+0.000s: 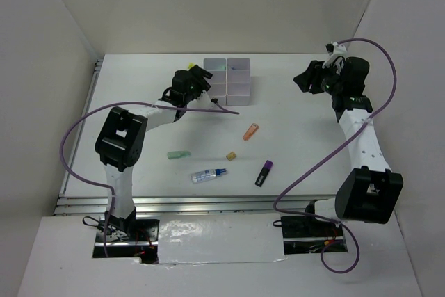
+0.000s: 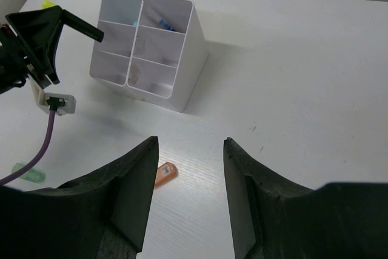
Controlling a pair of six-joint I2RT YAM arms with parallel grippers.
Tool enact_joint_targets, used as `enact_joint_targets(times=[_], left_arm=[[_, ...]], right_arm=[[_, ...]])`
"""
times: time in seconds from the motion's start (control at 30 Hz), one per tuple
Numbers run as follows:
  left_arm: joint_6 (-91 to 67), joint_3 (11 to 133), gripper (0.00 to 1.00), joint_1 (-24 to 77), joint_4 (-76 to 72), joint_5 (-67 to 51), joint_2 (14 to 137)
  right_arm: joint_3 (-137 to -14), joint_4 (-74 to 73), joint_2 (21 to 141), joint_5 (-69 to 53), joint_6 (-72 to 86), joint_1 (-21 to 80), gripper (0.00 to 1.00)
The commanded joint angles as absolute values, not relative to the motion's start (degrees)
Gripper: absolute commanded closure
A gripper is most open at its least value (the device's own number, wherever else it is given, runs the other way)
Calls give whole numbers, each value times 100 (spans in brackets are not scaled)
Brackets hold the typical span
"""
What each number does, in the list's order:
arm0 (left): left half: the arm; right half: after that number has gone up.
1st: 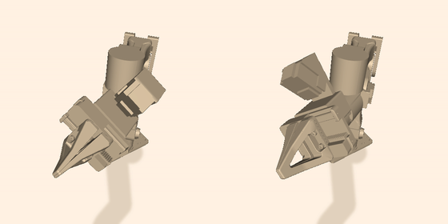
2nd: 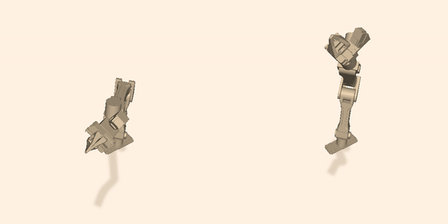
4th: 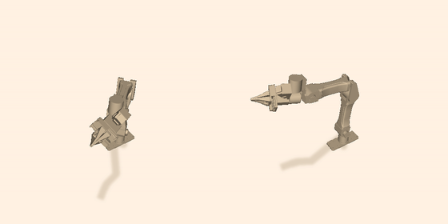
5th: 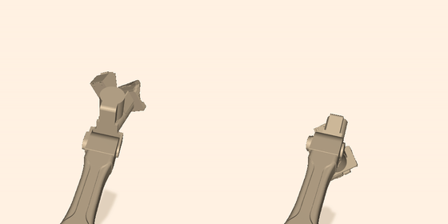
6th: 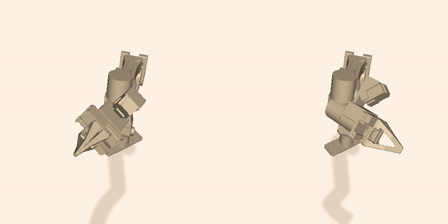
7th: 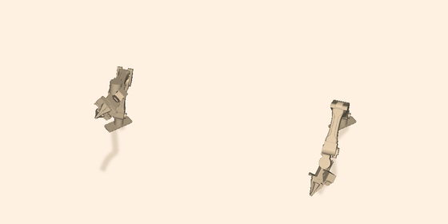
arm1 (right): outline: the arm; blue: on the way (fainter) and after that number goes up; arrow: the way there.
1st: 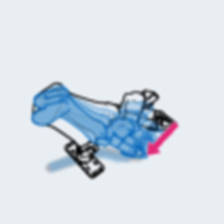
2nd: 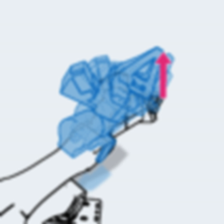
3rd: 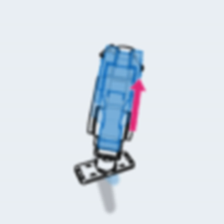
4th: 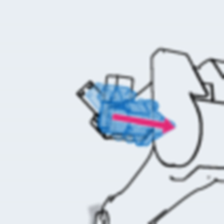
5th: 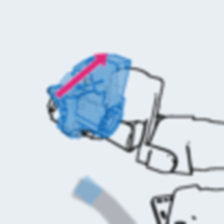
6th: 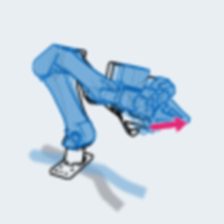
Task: Sort the stationery into containers
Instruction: Place the stationery in the storage box, then pick up the stationery from the corner of the board.
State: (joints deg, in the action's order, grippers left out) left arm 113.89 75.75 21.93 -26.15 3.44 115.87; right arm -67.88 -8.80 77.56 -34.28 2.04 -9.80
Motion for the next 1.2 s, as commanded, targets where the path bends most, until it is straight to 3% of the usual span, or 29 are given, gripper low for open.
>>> enact_joint_targets(times=[0.0, 0.6, 0.7, 0.93, 1.17], left_arm=[[11865, 7813, 76, 2224, -2830, 88, 11566], [12050, 8446, 62, 2399, -2488, 140, 12085], [12059, 8403, 56, 2399, -2566, 97, 12111], [11866, 8507, 31, 2452, -2496, 62, 11997], [11331, 8744, 32, 2522, -2663, 167, 11603]], right_arm=[[-6820, -686, 7532, -3393, 185, -1037, 46], [-6811, -747, 7567, -3384, 123, -1090, 46], [-6829, -765, 7594, -3401, 123, -1107, 46], [-6917, -800, 7690, -3463, 114, -1107, 46], [-7066, -1351, 7761, -3682, -306, -1003, 47]])
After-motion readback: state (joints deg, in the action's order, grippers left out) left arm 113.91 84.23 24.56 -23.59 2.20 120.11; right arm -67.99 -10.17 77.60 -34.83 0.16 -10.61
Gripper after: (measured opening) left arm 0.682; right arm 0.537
